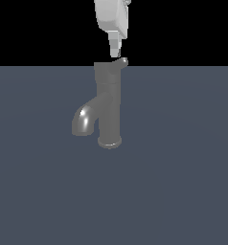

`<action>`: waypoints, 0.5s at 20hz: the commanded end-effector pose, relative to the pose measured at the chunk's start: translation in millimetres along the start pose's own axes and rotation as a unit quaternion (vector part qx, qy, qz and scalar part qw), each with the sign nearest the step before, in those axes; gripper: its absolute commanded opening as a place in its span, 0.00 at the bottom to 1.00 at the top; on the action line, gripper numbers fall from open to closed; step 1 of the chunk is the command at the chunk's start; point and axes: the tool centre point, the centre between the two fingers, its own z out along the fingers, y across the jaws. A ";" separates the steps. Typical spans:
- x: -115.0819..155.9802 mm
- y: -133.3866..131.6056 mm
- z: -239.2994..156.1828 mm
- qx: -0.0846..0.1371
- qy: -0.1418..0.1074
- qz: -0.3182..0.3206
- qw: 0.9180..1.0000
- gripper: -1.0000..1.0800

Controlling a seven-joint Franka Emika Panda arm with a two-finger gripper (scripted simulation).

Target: Turn on the faucet by rotating a designated handle.

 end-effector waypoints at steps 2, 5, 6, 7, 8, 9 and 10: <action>17.2 -11.3 7.6 -0.007 0.001 0.012 1.000 0.00; 25.0 -20.3 10.7 -0.010 0.002 0.016 1.000 0.00; 27.6 -23.3 11.7 -0.011 0.002 0.017 1.000 0.00; 30.2 -26.2 12.7 -0.012 0.002 0.018 1.000 0.00; 32.8 -29.1 13.7 -0.012 0.002 0.020 1.000 0.00; 35.3 -32.0 14.7 -0.013 0.002 0.021 1.000 0.00; 37.9 -34.9 15.8 -0.014 0.002 0.022 1.000 0.00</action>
